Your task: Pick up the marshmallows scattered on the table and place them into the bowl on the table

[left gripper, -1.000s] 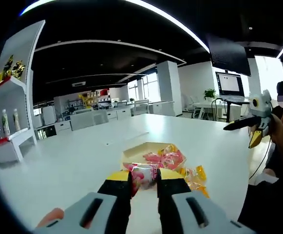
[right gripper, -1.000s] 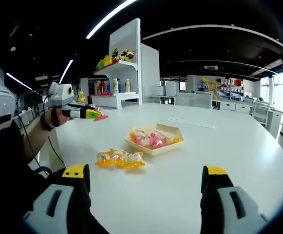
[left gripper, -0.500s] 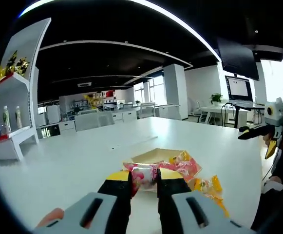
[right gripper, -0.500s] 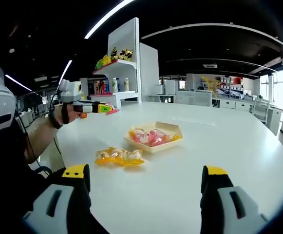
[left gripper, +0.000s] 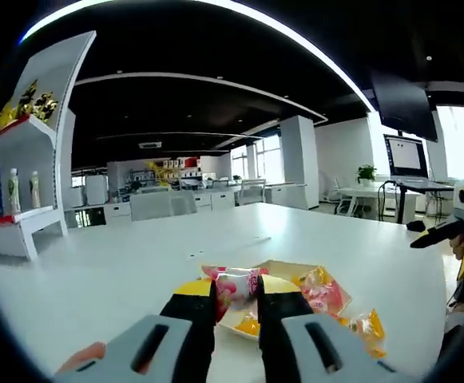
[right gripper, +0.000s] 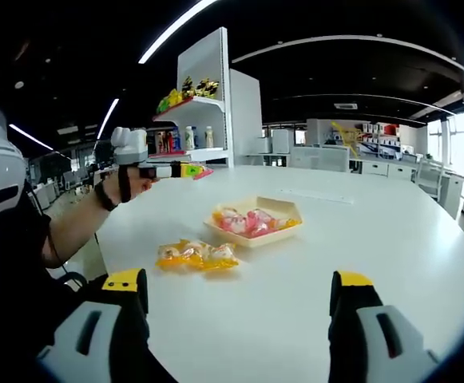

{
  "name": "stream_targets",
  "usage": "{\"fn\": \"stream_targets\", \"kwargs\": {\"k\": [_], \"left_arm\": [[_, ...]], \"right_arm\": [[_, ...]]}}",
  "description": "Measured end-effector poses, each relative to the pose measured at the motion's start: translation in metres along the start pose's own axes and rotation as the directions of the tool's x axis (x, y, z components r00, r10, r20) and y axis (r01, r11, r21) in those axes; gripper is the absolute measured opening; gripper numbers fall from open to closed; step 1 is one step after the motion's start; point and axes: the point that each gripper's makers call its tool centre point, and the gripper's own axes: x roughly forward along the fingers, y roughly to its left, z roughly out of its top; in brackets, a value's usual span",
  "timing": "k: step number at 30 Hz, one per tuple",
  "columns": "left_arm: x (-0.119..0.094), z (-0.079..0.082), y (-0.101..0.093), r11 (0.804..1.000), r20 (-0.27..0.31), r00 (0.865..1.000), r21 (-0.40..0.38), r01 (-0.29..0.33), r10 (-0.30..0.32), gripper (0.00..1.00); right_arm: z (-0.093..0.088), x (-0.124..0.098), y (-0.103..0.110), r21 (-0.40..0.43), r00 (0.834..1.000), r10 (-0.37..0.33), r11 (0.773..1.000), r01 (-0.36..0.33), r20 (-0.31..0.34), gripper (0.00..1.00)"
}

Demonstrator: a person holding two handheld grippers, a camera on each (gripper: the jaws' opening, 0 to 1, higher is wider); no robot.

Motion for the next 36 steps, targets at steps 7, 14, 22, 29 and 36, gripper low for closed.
{"fn": "stream_targets", "kwargs": {"k": [7, 14, 22, 29, 36], "left_arm": [[0.021, -0.005, 0.001, 0.999, 0.037, 0.999, 0.021, -0.04, 0.04, 0.2], [0.038, -0.009, -0.002, 0.995, 0.048, 0.997, 0.078, -0.057, 0.053, 0.2], [0.055, -0.02, -0.011, 0.999, 0.032, 0.999, 0.019, -0.035, 0.034, 0.2], [0.068, -0.029, -0.011, 0.999, 0.022, 0.999, 0.012, -0.04, 0.039, 0.2], [0.079, -0.04, -0.018, 1.0, -0.006, 1.0, 0.011, -0.016, 0.016, 0.2]], "right_arm": [[0.0, -0.002, -0.002, 0.003, 1.0, 0.001, 1.0, -0.001, 0.003, 0.92], [-0.001, 0.001, -0.002, 0.002, 1.0, 0.003, 1.0, -0.003, -0.005, 0.92], [-0.001, 0.008, 0.001, 0.002, 1.0, 0.01, 1.0, -0.01, -0.014, 0.92], [-0.002, 0.012, 0.004, -0.001, 1.0, 0.017, 1.0, -0.017, -0.026, 0.92], [-0.001, 0.014, 0.005, -0.003, 0.999, 0.023, 1.0, -0.023, -0.027, 0.92]]}}
